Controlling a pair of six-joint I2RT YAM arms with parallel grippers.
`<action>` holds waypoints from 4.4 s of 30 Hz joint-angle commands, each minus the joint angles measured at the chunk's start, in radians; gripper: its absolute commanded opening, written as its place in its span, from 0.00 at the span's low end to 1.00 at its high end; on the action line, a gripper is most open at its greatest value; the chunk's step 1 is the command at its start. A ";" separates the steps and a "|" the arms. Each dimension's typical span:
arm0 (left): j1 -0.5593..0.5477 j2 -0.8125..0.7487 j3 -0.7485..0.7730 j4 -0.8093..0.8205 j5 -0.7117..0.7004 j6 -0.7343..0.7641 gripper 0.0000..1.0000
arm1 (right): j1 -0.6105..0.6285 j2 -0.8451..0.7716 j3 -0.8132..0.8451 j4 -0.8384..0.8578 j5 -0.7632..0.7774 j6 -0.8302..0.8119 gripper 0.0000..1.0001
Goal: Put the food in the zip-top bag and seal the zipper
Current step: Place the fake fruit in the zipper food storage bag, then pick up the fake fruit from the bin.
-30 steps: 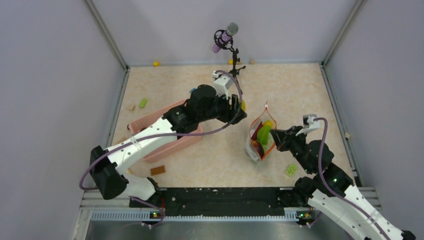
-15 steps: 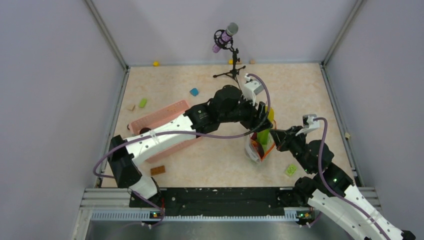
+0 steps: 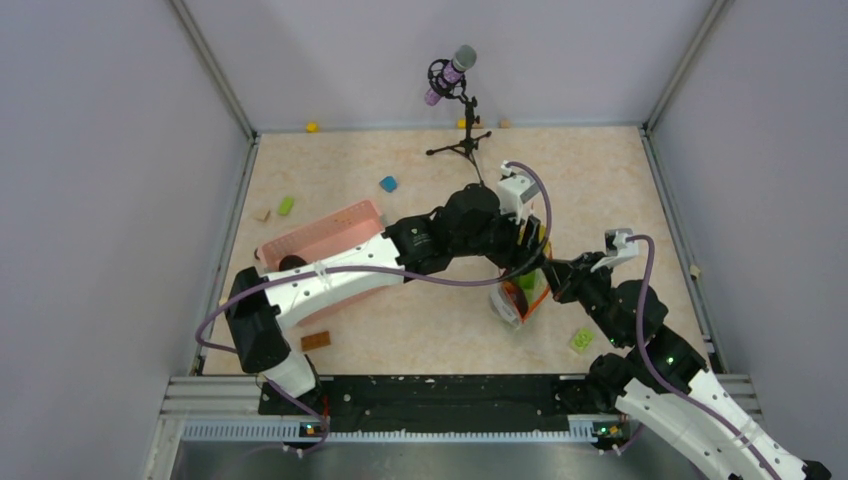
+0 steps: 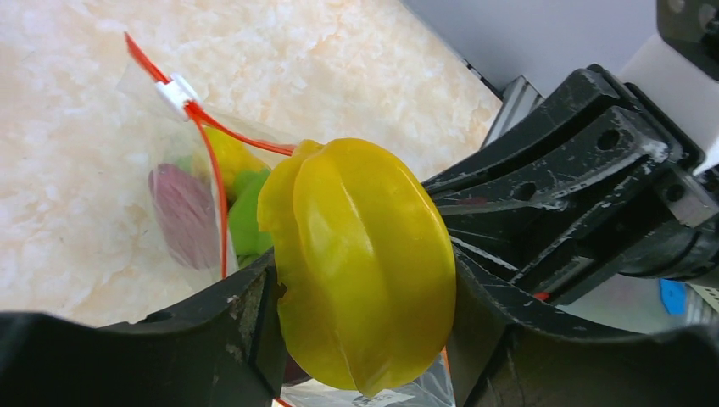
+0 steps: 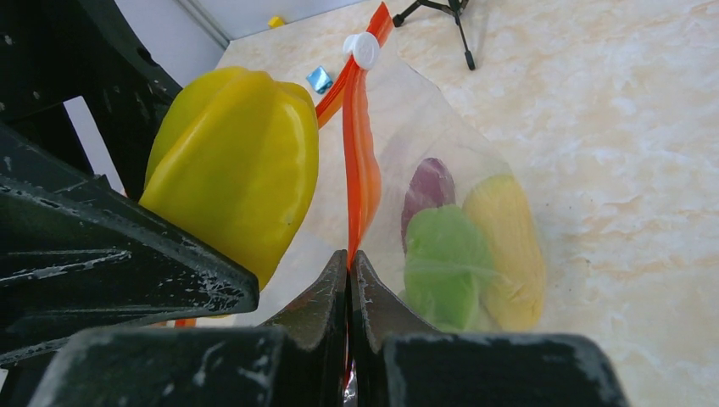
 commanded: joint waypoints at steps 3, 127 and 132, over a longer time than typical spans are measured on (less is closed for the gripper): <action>-0.009 -0.049 -0.025 0.026 -0.083 0.013 0.82 | 0.001 -0.004 0.008 0.010 -0.002 -0.004 0.00; 1.069 -0.209 -0.849 0.170 -0.789 -0.694 0.92 | 0.000 0.016 -0.001 0.021 -0.018 -0.004 0.00; 1.068 -0.187 -0.842 0.173 -0.793 -0.693 0.88 | 0.000 0.016 -0.001 0.020 -0.021 -0.004 0.00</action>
